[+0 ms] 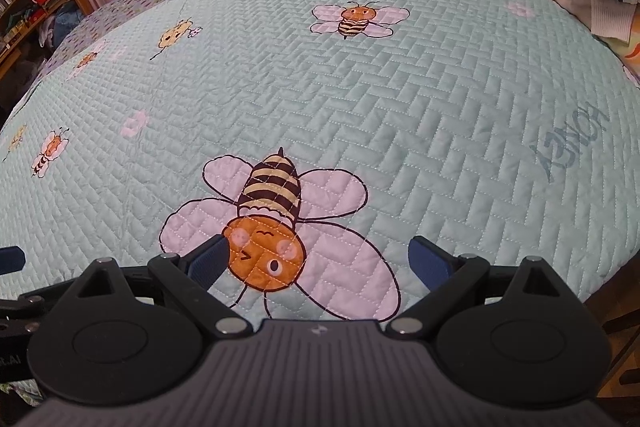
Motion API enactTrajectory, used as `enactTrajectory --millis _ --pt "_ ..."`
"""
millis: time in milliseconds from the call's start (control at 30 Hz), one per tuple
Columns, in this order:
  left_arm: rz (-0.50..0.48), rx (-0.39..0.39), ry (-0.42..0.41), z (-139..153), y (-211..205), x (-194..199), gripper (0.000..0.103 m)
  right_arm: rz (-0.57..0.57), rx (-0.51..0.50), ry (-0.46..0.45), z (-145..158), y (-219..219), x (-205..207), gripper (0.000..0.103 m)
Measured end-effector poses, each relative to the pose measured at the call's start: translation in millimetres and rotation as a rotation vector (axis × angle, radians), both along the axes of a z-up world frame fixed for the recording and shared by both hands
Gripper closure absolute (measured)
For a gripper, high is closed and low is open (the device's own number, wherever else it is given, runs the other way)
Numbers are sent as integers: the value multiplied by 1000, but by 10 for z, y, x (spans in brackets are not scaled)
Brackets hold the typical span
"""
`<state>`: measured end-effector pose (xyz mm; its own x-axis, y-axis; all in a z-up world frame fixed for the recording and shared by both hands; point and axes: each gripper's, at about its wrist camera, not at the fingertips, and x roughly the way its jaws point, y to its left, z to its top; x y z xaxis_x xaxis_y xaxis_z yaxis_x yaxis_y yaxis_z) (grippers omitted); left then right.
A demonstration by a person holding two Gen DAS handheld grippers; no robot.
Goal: Fold clothes
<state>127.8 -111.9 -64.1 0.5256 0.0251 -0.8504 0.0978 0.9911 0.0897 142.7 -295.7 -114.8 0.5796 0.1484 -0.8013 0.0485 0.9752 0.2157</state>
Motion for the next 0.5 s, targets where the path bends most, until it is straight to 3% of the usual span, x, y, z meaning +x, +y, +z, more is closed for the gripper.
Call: enactTrajectory --millis 500 --pt "2 23 10 -41 -10 -1 8 -5 -15 2 3 -2 15 7"
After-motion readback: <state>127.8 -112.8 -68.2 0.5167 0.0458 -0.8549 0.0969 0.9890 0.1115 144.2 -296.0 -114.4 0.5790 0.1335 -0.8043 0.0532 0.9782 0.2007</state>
